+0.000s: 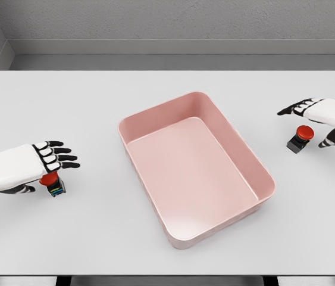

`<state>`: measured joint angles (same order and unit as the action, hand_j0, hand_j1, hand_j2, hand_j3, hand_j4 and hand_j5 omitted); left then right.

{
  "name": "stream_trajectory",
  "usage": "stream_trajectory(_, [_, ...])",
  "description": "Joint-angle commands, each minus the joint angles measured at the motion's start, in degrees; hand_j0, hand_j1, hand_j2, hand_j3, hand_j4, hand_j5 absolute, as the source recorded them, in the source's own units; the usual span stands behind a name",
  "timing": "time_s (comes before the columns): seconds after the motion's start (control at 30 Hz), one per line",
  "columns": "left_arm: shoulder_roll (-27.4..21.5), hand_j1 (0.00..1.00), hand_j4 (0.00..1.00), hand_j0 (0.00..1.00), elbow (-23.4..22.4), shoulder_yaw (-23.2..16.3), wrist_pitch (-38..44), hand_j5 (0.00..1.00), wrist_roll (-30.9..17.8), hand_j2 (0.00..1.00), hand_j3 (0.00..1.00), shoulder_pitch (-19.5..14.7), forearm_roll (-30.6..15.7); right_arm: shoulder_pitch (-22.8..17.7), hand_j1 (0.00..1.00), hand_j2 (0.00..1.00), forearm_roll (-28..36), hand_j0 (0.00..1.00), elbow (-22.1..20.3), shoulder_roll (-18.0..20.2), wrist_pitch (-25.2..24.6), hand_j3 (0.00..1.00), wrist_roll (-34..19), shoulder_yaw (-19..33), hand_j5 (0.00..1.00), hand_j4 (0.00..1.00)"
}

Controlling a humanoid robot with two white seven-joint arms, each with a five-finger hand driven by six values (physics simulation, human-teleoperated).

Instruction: Put the industrial switch in the basket with both arms

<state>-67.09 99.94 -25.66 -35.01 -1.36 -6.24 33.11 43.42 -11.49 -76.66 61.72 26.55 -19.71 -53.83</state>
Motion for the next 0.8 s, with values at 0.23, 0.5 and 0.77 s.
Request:
stream_trajectory(0.23, [2.1,1.0,1.0,1.0,-1.7,-0.1,0.0,1.0,0.0,1.0,1.0,0.0,0.6,0.0,1.0,1.0,0.2,1.0,0.0,-1.9,0.0,1.0,0.0,-1.4,1.0,1.0])
stream_trajectory(0.5, [3.4,1.0,1.0,1.0,-3.6,-0.1,0.0,1.0,0.1,1.0,1.0,-0.1,2.0,0.0,1.0,1.0,0.2,1.0,1.9,-2.4,-0.2,1.0,0.0,-2.7,1.0,1.0])
stream_trajectory(0.77, [3.6,1.0,1.0,1.0,-3.4,-0.4,0.0,1.0,0.1,1.0,1.0,0.0,4.0,0.0,1.0,1.0,0.2,1.0,4.6,-3.6,-0.3,1.0,0.0,-2.7,1.0,1.0])
